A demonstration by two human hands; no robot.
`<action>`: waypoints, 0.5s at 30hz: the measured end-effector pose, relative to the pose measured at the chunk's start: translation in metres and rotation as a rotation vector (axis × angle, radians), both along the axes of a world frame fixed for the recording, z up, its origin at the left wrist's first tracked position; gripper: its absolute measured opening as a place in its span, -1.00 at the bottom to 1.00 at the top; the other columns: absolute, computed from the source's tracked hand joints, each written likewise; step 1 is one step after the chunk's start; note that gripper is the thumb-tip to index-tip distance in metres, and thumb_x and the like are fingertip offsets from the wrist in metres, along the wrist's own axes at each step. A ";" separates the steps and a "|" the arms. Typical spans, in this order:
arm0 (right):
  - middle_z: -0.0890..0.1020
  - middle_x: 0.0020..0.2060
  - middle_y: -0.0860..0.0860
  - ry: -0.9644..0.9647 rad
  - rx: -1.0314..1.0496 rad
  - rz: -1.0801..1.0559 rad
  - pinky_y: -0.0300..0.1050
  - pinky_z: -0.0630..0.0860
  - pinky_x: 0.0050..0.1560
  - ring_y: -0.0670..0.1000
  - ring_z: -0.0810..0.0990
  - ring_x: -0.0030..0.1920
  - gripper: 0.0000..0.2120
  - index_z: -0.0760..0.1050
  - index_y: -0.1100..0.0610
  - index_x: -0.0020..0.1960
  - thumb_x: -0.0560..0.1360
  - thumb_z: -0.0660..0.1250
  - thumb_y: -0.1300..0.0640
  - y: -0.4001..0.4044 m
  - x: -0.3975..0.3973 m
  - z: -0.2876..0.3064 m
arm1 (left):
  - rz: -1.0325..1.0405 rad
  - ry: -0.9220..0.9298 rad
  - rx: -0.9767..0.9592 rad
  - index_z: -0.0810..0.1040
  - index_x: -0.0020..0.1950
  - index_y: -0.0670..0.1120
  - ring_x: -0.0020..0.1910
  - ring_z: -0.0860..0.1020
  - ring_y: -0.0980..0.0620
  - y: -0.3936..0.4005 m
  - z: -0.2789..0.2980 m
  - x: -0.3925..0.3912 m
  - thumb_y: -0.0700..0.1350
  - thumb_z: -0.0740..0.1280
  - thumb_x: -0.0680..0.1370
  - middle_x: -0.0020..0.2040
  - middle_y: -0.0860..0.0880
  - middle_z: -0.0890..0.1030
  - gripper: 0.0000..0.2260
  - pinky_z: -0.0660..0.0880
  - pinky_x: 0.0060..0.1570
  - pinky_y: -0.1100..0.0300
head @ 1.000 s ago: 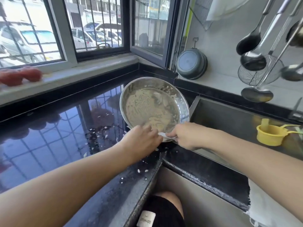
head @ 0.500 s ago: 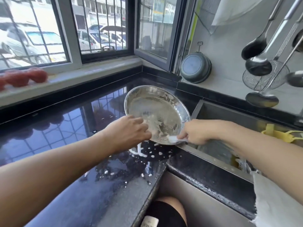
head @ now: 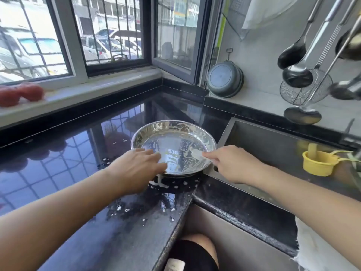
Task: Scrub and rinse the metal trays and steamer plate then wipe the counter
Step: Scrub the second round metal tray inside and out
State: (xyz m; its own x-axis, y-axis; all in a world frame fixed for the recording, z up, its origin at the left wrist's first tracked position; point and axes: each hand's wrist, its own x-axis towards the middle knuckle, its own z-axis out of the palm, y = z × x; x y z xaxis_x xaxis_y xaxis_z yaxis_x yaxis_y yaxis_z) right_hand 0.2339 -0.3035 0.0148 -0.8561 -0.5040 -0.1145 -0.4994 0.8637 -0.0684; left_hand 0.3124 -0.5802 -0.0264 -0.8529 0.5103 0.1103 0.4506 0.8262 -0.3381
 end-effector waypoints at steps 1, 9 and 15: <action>0.51 0.41 0.05 0.002 -0.033 -0.014 -0.03 0.54 0.04 0.14 0.59 0.10 -0.50 0.31 -0.37 0.48 0.67 0.11 0.11 0.003 0.007 0.001 | 0.032 -0.044 0.061 0.49 0.22 0.04 0.09 0.57 -0.06 0.013 -0.003 -0.001 -0.14 0.31 0.55 0.08 0.01 0.56 -0.75 0.56 0.08 0.03; 0.51 0.41 0.02 0.078 0.065 -0.122 0.03 0.54 0.10 0.21 0.58 0.23 -0.38 0.27 -0.44 0.46 0.59 0.12 0.19 0.016 0.025 0.004 | 0.182 -0.240 0.226 0.24 -0.05 0.10 -0.04 0.54 -0.15 0.050 -0.020 -0.020 -0.13 0.22 0.67 0.04 -0.01 0.60 -0.79 0.32 -0.18 0.05; 0.48 0.44 0.03 0.122 0.090 -0.163 0.02 0.56 0.07 0.20 0.59 0.20 -0.35 0.27 -0.40 0.48 0.60 0.08 0.25 0.014 -0.036 0.007 | 0.129 -0.351 0.181 0.36 0.08 0.03 -0.02 0.59 -0.13 0.013 -0.008 -0.009 -0.21 0.20 0.59 0.03 0.06 0.63 -0.85 0.48 -0.10 0.04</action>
